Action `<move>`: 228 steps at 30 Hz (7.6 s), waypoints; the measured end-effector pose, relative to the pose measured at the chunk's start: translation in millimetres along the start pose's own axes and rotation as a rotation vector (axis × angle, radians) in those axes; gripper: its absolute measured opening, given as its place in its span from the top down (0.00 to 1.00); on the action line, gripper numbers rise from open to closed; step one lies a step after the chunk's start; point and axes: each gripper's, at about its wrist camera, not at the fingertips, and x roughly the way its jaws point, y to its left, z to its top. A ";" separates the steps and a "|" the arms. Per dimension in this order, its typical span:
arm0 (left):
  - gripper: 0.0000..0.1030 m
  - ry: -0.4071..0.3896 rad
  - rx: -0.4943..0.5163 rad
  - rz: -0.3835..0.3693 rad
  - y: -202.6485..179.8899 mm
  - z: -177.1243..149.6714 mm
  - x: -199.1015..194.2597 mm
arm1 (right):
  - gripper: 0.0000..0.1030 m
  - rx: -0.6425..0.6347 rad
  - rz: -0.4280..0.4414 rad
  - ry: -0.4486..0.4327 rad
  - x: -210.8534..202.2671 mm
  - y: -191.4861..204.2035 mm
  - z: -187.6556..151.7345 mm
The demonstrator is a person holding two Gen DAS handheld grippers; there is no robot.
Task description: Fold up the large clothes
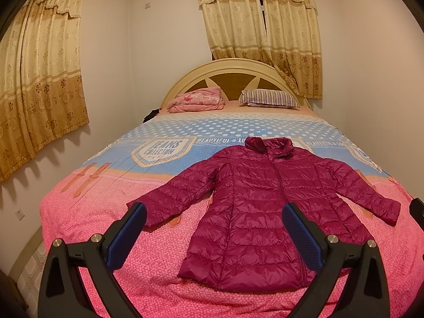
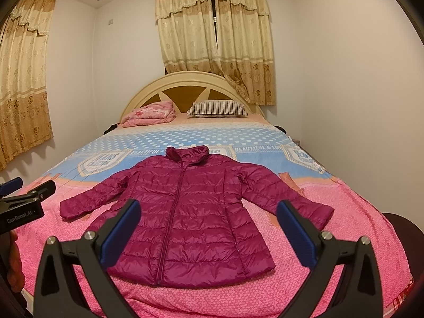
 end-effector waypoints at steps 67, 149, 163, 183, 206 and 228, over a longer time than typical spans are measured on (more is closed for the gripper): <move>0.01 0.035 0.088 0.046 -13.4 -14.5 74.1 | 0.00 0.133 -0.009 0.175 73.3 -57.6 -36.9; 0.01 0.266 0.081 0.091 13.3 23.0 337.9 | 0.86 -0.266 0.165 0.284 309.1 46.0 31.9; 0.01 0.274 0.131 0.109 10.3 16.6 340.6 | 0.86 -0.401 0.210 0.308 325.3 105.2 -26.6; 0.01 0.269 0.149 0.073 -10.1 32.1 320.8 | 0.25 -0.408 0.315 0.293 271.8 90.0 -37.6; 0.01 0.325 0.184 -0.076 -118.4 33.2 349.0 | 0.16 -0.237 0.100 0.335 276.6 -2.0 -71.6; 0.78 0.412 0.153 -0.133 -134.9 28.1 367.7 | 0.08 -0.254 0.054 0.398 287.2 -4.9 -89.2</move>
